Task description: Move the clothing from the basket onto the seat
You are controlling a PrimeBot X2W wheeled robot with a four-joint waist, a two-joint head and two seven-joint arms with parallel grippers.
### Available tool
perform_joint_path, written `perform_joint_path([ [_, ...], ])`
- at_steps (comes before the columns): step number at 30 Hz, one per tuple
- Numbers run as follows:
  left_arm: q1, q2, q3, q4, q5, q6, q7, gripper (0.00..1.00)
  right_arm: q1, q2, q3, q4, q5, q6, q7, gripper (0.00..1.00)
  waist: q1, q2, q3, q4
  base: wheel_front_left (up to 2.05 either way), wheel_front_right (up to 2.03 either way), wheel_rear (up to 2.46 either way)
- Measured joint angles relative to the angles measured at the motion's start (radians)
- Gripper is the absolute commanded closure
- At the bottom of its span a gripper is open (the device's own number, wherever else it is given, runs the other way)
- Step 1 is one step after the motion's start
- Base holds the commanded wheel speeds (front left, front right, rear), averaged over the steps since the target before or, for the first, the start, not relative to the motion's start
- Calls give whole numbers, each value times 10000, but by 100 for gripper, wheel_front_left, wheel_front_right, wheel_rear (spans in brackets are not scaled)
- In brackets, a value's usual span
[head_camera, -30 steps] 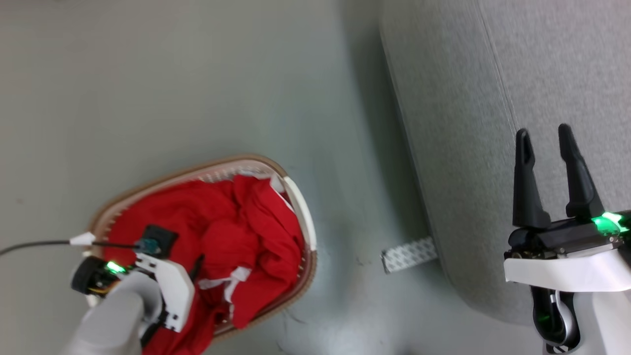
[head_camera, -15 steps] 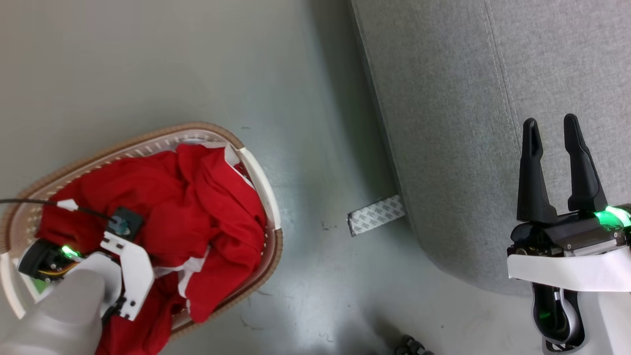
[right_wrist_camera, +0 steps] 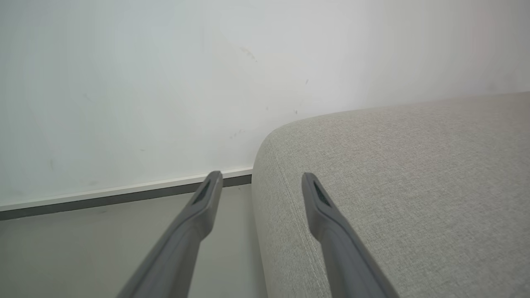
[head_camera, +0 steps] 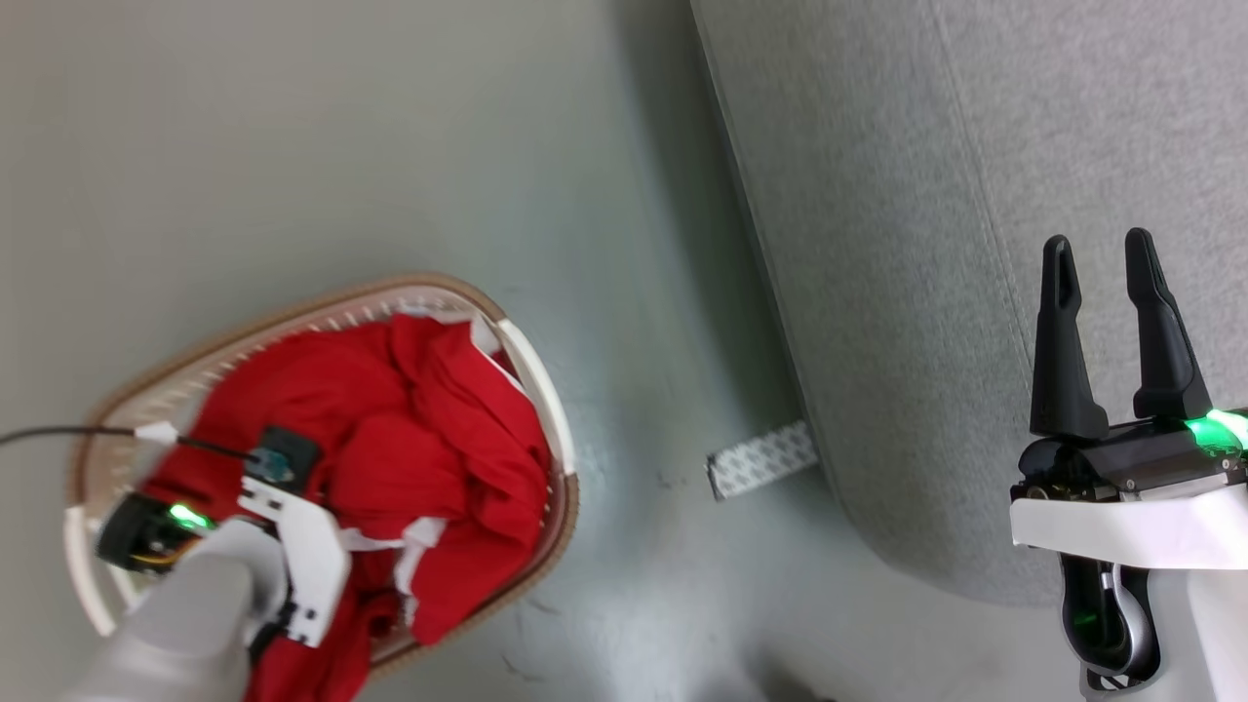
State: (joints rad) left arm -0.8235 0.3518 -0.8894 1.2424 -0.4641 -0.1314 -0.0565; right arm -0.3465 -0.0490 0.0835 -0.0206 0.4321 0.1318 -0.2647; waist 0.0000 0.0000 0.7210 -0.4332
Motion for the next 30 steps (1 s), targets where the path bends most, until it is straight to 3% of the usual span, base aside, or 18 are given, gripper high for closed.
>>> perform_joint_path([
  [11,942,-1018,61,-424,-1158,0,-1262,100,198,15,-276,648,-825,0,0,0,0,0,-2059,884,0,0,0],
  [23,1701,-1494,-244,-1743,-1898,0,-2015,100,743,8,-295,1294,-1310,0,-2,0,-1,0,-4482,2293,0,0,0],
  [25,1748,-1532,-136,-2243,-1967,0,-2048,100,916,10,-259,1440,-775,0,0,0,-1,0,-4922,2745,0,0,0],
  [30,1814,-1513,405,-3173,-1954,0,-2054,100,984,12,-128,1526,-836,0,-2,0,-1,0,-5485,3295,0,0,0],
])
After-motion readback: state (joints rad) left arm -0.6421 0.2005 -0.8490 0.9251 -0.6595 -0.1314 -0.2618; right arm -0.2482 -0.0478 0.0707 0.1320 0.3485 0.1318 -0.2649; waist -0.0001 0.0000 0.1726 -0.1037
